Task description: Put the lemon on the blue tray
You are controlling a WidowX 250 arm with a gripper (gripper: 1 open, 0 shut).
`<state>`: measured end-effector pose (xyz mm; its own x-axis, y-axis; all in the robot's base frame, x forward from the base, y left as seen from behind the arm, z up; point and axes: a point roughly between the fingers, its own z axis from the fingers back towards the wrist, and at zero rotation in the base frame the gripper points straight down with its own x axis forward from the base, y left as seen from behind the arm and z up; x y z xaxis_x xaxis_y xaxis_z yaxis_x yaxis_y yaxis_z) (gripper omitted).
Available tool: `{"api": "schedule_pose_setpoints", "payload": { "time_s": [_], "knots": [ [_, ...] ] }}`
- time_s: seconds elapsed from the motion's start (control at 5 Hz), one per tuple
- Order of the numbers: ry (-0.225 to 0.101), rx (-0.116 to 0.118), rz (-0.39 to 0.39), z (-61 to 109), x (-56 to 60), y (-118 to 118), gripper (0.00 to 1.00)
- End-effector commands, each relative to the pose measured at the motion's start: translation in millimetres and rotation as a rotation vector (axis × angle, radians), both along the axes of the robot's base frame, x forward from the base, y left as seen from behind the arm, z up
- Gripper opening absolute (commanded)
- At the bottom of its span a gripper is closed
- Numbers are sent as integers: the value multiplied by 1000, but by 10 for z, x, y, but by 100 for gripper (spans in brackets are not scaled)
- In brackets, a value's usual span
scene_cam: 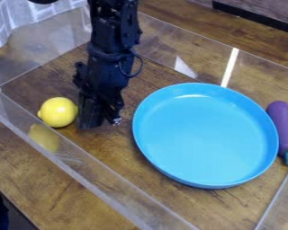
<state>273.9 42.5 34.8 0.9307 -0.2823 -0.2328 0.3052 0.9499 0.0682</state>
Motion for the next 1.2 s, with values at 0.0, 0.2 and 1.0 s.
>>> {"api": "schedule_pose_setpoints", "payload": {
  "time_s": [0.0, 0.2, 1.0],
  "knots": [
    [-92, 24, -31, 322, 128, -49, 0],
    [-95, 39, -52, 408, 134, -83, 0],
    [-119, 84, -138, 669, 195, -185, 0]
  ]
}}
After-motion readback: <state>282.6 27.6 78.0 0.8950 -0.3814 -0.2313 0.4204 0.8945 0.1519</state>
